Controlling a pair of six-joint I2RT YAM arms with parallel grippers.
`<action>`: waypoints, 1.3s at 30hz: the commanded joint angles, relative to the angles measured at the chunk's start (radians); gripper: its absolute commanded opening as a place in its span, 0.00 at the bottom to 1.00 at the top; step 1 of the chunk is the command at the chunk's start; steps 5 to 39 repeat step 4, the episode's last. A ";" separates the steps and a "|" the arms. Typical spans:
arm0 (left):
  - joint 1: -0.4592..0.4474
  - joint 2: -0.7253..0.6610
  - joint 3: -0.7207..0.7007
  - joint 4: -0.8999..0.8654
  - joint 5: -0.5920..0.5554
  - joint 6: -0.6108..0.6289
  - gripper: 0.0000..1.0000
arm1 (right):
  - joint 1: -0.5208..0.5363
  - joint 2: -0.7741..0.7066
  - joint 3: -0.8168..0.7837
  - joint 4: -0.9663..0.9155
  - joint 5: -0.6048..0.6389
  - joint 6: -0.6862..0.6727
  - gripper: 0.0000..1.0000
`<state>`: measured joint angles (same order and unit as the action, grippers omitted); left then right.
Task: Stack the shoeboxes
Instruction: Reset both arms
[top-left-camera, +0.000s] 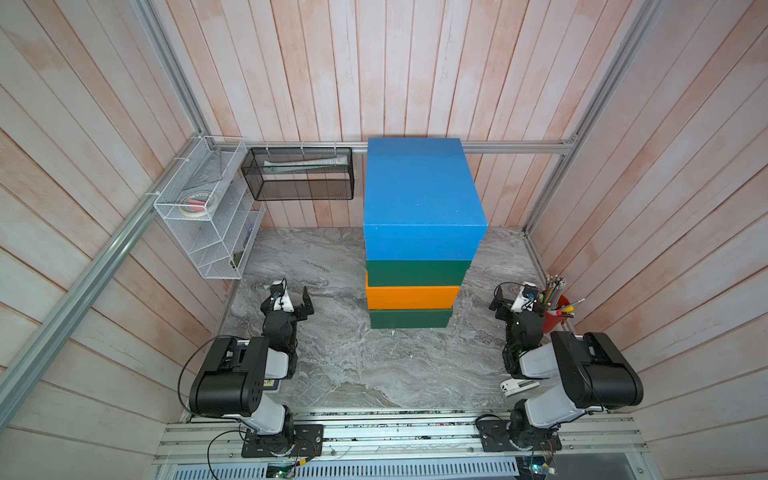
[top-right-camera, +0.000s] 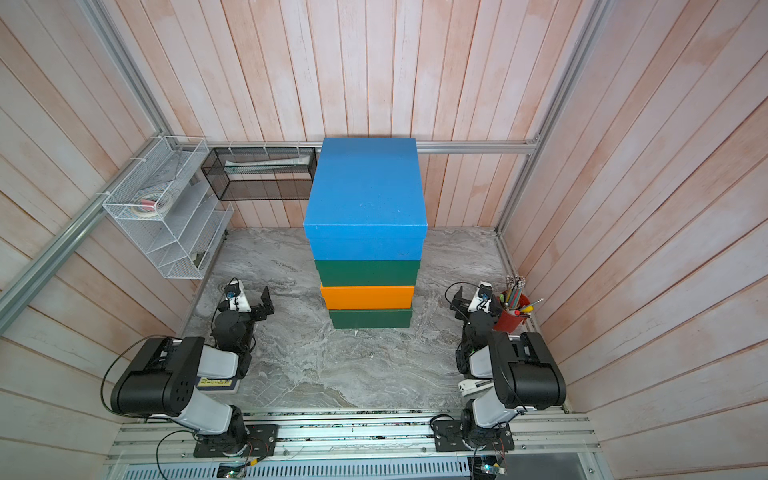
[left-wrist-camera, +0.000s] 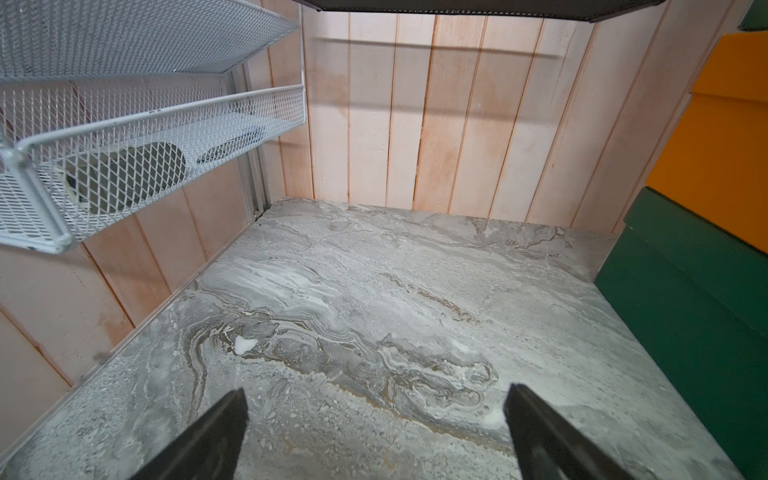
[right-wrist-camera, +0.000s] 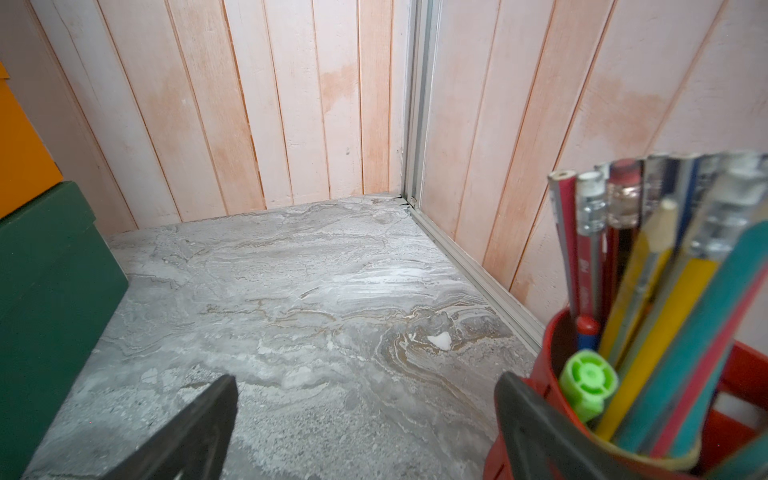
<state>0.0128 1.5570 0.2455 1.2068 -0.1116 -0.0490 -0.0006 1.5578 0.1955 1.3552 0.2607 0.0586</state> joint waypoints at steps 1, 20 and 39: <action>0.004 0.009 0.017 -0.010 0.007 -0.001 1.00 | 0.002 0.010 -0.001 0.027 -0.004 -0.005 0.98; 0.004 0.008 0.006 0.007 0.008 0.001 1.00 | 0.003 0.011 -0.002 0.028 -0.004 -0.004 0.98; 0.004 0.008 0.006 0.007 0.008 0.001 1.00 | 0.003 0.011 -0.002 0.028 -0.004 -0.004 0.98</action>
